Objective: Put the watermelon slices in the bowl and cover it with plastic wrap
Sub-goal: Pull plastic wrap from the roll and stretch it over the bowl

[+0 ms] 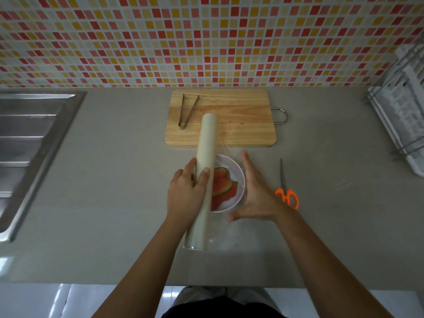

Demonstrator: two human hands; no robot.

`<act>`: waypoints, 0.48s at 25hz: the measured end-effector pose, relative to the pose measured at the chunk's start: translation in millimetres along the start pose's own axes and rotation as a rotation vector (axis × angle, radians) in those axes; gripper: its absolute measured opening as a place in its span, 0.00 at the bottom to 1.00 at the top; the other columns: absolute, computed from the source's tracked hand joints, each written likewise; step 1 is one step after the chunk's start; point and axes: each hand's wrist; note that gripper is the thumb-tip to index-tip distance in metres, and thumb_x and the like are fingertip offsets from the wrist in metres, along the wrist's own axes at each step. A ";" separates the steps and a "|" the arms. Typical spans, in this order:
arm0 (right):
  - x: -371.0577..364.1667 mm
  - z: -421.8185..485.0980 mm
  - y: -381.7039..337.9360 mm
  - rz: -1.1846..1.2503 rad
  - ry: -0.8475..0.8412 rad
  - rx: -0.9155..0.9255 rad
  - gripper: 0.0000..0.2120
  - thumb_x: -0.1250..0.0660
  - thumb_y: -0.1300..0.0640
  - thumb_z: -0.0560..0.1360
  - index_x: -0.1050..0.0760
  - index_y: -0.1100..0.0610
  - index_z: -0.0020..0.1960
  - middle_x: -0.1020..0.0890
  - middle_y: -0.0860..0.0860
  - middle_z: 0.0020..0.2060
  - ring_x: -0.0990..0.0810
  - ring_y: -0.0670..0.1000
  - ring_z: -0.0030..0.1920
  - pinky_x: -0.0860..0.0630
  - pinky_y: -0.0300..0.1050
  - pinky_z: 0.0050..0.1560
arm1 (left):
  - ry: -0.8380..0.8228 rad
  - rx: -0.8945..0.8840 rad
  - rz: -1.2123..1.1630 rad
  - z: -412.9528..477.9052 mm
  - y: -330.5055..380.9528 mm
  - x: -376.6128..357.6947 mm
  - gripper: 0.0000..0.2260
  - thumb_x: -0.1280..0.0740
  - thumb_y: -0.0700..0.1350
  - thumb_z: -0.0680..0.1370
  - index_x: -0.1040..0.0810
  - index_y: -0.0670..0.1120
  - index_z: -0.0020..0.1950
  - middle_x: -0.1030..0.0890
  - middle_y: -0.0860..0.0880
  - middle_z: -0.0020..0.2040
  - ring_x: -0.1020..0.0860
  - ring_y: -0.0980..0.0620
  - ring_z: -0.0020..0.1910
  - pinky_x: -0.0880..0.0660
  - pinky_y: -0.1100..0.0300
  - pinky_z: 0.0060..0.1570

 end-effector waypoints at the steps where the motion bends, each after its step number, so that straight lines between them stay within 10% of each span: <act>1: 3.5 1.1 2.4 -0.127 -0.047 0.017 0.71 0.27 0.27 0.44 0.77 0.35 0.66 0.67 0.33 0.72 0.60 0.40 0.74 0.50 0.56 0.75 | -0.004 0.002 -0.003 0.2 -1.2 0.2 0.23 0.41 0.57 0.78 0.33 0.52 0.71 0.26 0.48 0.51 0.25 0.47 0.50 0.32 0.57 0.50; 12: -2.6 24.4 16.1 -0.059 -0.075 -0.044 0.70 0.20 0.35 0.44 0.67 0.33 0.70 0.45 0.41 0.75 0.42 0.42 0.73 0.36 0.50 0.71 | 0.063 -0.004 0.075 -6.9 9.6 0.8 0.20 0.44 0.58 0.78 0.38 0.54 0.69 0.19 0.44 0.52 0.22 0.42 0.50 0.27 0.52 0.44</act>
Point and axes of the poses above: each hand's wrist, its own z-axis towards the middle knuckle, its own x-axis out of the back of the hand, y = z × x
